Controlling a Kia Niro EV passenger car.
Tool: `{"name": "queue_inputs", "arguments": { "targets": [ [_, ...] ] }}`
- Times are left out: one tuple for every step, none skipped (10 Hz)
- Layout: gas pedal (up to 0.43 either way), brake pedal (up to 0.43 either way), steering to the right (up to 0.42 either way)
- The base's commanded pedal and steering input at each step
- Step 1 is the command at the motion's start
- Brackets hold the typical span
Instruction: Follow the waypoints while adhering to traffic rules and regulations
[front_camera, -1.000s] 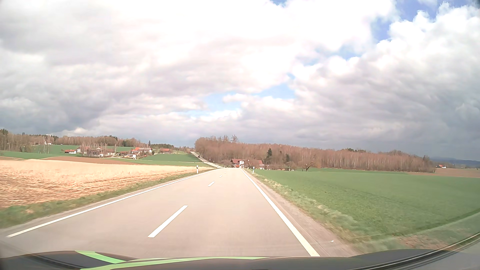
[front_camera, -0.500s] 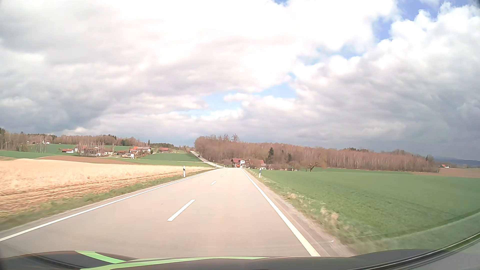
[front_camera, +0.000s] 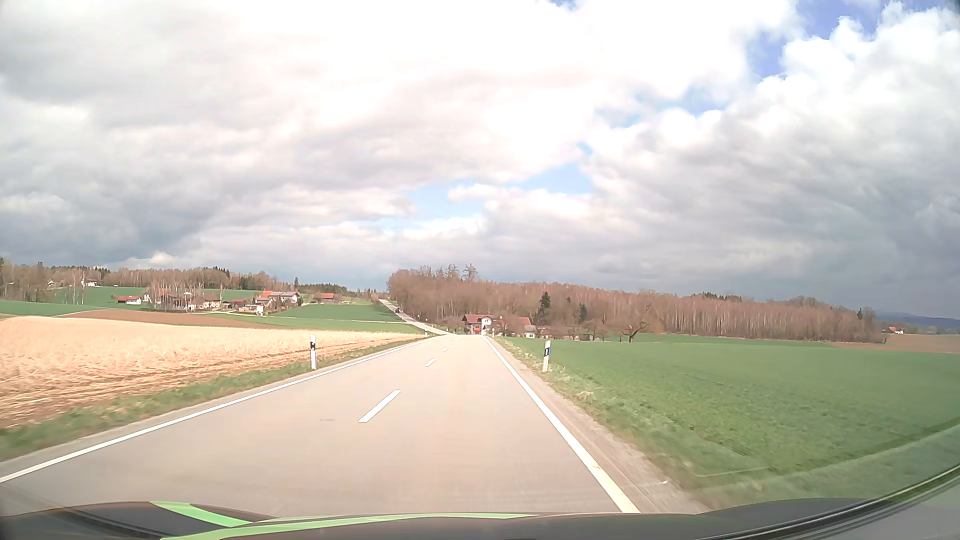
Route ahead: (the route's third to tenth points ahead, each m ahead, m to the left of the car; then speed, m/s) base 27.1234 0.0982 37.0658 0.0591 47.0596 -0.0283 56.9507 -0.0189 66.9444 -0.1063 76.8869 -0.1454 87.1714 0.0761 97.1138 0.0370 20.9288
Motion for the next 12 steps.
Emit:
{"name": "queue_inputs", "arguments": {
  "targets": [
    [0.138,0.0,-0.001],
    [0.138,0.0,-0.001],
    [0.138,0.0,-0.001],
    [0.138,0.0,-0.001],
    [0.138,0.0,-0.001],
    [0.138,0.0,-0.001],
    [0.138,0.0,0.0],
    [0.138,0.0,-0.001],
    [0.138,0.0,-0.001],
    [0.138,0.0,-0.001],
    [0.138,0.0,-0.001],
    [0.138,0.0,0.0]
  ]
}}
